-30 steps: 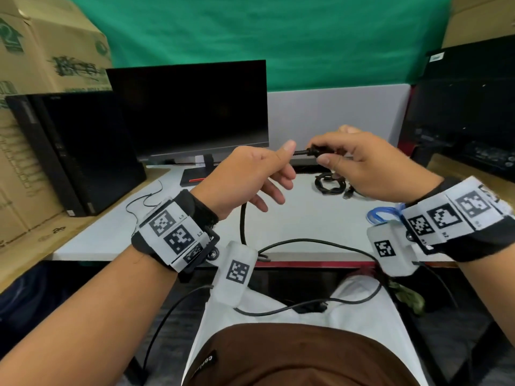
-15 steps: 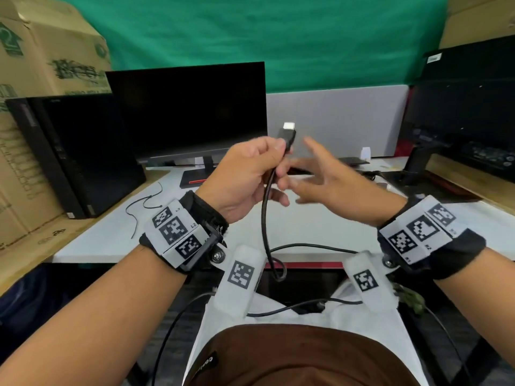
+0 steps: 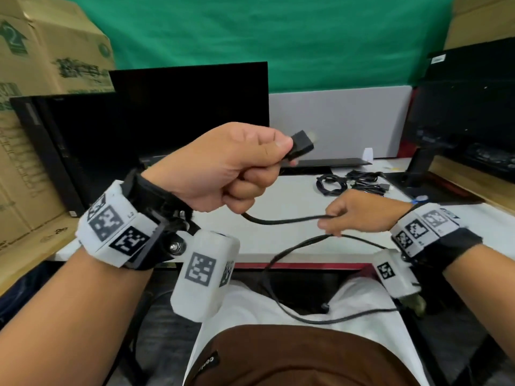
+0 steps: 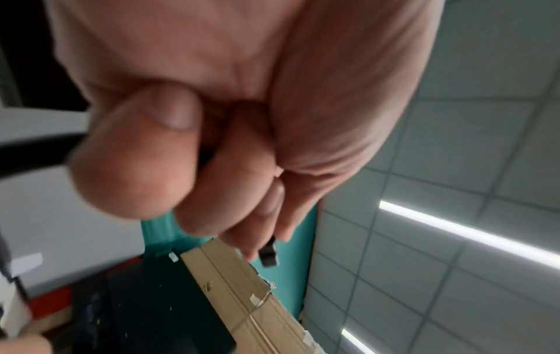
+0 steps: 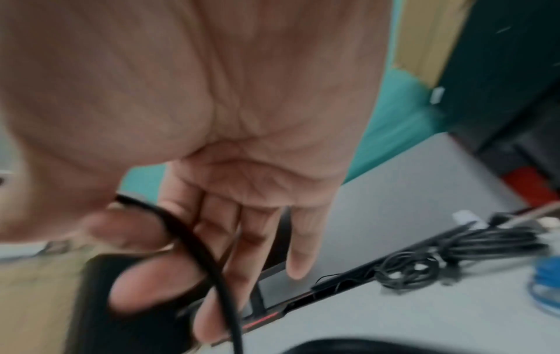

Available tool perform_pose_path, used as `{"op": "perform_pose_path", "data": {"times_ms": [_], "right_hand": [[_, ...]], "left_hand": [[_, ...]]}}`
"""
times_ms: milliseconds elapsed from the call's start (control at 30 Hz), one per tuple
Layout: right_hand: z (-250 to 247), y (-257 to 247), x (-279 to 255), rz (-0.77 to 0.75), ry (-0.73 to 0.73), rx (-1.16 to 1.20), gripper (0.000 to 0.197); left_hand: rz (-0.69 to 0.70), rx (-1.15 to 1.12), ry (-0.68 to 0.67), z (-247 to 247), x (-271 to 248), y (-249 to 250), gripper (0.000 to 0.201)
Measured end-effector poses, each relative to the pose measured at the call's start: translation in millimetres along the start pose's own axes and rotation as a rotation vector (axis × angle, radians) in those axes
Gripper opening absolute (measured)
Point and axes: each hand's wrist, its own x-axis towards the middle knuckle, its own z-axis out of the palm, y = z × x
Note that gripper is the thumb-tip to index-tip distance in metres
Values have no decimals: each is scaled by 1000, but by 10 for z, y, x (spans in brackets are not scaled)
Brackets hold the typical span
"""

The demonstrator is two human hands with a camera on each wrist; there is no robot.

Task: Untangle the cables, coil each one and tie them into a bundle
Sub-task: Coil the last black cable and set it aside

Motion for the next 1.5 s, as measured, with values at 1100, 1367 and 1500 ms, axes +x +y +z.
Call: {"op": "perform_pose_path", "data": {"times_ms": [1100,1367,1500], "right_hand": [[94,-112,41,250,-97,-208,30],[-115,-228,73,87,273,601,30],[-226,-473,15,-129,501,819,33]], "left_hand": [[102,-241,306,-73,402,-590,30],[-71,226,331,-41,413,-749,48],[-174,465,279,-5,447,-914,49]]}}
